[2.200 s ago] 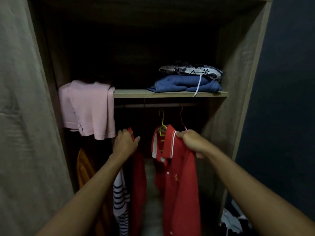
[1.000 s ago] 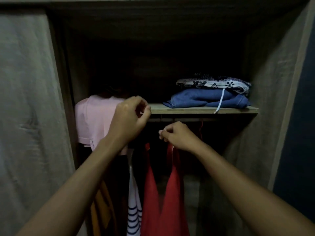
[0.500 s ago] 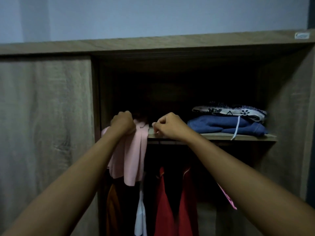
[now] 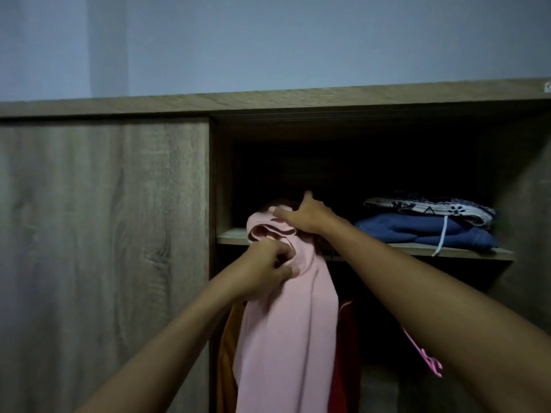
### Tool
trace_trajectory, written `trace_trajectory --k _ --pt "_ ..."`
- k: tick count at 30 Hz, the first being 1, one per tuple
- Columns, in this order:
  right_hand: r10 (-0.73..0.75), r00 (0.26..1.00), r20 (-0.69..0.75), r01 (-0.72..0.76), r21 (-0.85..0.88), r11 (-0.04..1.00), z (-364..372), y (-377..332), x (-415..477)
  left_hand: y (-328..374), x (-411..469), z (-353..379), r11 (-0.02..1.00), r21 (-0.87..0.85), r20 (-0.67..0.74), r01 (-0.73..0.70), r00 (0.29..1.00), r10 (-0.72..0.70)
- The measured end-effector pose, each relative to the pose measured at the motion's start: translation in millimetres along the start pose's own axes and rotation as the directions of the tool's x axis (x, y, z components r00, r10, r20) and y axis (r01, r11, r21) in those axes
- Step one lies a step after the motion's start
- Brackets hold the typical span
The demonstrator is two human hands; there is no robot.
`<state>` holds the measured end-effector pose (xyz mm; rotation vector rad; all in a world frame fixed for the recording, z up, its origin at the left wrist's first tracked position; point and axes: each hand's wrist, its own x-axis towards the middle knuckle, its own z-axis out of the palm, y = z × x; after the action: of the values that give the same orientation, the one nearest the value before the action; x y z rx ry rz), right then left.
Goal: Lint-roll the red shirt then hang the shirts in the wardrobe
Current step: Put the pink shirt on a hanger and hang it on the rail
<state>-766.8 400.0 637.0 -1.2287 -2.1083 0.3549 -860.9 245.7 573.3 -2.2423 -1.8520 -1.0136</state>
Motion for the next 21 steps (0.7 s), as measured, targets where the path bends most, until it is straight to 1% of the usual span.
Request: trace_trajectory --k 3,5,6,7,8,10,12,14,15,17,21 --pt "-0.005 0.990 0.138 0.025 -0.142 0.990 0.4 -13.0 -5.3 6.5 -11.0 2.5 0.999 -0.039 0.037 -0.016 0.999 0.018" --pt "-0.041 0.987 0.156 0.064 -0.142 0.988 -0.8 -16.3 -8.6 5.9 -15.4 -3.3 0.996 -0.094 0.046 -0.004 0.999 0.008" --pt "-0.061 0.987 0.146 0.078 -0.117 0.990 -1.5 -15.3 -10.2 3.5 -16.8 -7.8 0.996 -0.089 0.002 0.009 1.000 -0.009" --pt "-0.095 0.987 0.133 0.107 -0.091 0.990 -1.7 -12.4 -12.1 -1.3 -17.5 -12.2 0.998 -0.063 -0.080 0.026 0.996 -0.031" --pt "-0.129 0.984 0.121 0.138 -0.064 0.988 -3.0 -8.8 -15.7 -7.6 -17.6 -16.4 0.998 -0.036 -0.187 0.043 0.981 -0.049" --pt "-0.206 0.975 0.086 0.208 -0.008 0.978 -8.5 1.1 -26.3 -22.1 -16.7 -24.4 0.998 -0.036 -0.377 0.053 0.924 -0.063" --pt "-0.275 0.961 0.039 0.273 0.034 0.961 -17.4 14.8 -40.0 -36.5 -15.7 -32.1 0.993 -0.092 -0.445 0.069 0.890 -0.103" --pt "-0.343 0.939 -0.006 0.342 0.073 0.937 -29.5 28.4 -57.2 -51.5 -15.5 -38.6 0.984 -0.135 -0.462 0.114 0.871 -0.164" --pt "-0.365 0.931 -0.014 0.364 0.120 0.924 -35.5 34.9 -66.0 -58.7 -15.6 -41.5 0.986 -0.124 -0.479 0.116 0.863 -0.162" --pt "-0.369 0.928 -0.040 0.367 0.248 0.896 -48.0 46.8 -83.7 -71.4 -16.5 -44.9 0.995 -0.069 -0.499 0.078 0.860 -0.102" --pt "-0.321 0.945 -0.068 0.321 0.397 0.860 -70.6 65.7 -105.2 -84.4 -22.3 -44.7 1.000 -0.014 -0.394 0.001 0.919 -0.007"
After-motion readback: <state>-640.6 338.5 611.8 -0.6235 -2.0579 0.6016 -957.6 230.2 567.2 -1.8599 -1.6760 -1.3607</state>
